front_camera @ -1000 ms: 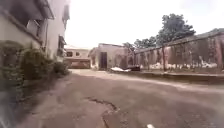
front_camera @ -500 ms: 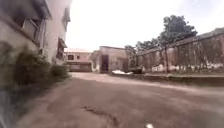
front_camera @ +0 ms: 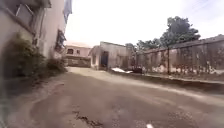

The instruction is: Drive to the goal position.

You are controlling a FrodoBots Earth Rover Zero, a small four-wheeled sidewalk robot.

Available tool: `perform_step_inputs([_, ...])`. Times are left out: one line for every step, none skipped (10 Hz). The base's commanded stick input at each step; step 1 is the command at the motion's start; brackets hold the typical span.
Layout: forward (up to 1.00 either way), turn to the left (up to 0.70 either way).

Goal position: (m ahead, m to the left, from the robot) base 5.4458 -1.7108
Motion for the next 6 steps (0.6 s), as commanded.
perform_step_inputs([0.7, 0.0])
perform_step_inputs([0.7, 0.0])
perform_step_inputs([0.7, 0.0])
perform_step_inputs([0.7, 0.0])
perform_step_inputs([0.7, 0.0])
perform_step_inputs([0.7, 0.0])
